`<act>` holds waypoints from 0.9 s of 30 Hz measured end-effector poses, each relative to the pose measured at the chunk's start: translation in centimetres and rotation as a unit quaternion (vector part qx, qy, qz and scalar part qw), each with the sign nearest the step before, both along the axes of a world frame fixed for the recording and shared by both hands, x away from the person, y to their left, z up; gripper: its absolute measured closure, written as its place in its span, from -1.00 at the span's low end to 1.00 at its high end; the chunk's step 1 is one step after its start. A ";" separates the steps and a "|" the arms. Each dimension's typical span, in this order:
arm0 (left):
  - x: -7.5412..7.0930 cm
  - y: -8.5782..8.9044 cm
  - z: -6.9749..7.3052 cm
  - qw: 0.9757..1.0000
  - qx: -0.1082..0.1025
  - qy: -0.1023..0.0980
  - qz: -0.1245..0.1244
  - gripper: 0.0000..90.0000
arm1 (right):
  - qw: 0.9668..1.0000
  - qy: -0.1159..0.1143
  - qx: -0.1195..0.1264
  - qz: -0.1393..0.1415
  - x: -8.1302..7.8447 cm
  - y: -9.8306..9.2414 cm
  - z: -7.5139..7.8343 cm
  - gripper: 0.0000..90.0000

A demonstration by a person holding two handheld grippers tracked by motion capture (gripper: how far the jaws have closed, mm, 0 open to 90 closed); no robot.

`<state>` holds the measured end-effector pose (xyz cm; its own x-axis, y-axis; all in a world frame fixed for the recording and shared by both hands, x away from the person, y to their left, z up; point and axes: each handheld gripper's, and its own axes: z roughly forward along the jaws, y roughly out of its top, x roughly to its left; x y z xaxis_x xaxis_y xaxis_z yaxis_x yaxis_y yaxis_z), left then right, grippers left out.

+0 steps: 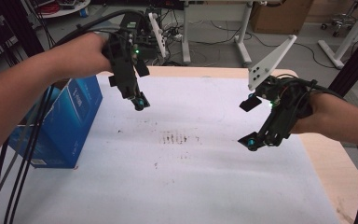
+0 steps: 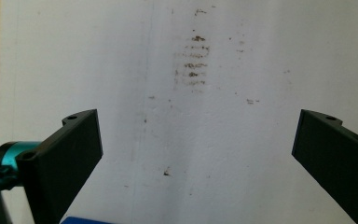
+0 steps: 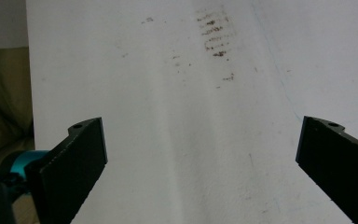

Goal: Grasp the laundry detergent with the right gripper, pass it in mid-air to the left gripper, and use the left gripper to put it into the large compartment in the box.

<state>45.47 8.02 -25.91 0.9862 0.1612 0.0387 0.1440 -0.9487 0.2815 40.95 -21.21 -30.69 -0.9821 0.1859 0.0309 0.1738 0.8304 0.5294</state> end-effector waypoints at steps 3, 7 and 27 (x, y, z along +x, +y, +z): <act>0.1 0.1 0.0 1.000 0.001 -0.001 0.000 -0.96 | 1.000 -0.001 0.000 0.003 0.1 0.2 0.1 -0.98; -0.1 0.3 0.0 1.000 -0.002 -0.001 0.003 -0.96 | 1.000 -0.003 0.000 0.005 0.2 0.5 0.3 -0.98; -0.4 0.4 -0.8 1.000 -0.004 0.006 0.004 -0.96 | 1.000 -0.007 -0.001 0.010 0.0 0.8 0.5 -0.98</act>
<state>45.11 8.40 -26.76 0.9852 0.1697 0.0254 0.1554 -0.9449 0.2880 40.96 -20.37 -30.18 -0.9860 0.1660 0.0170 0.1498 0.8352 0.5291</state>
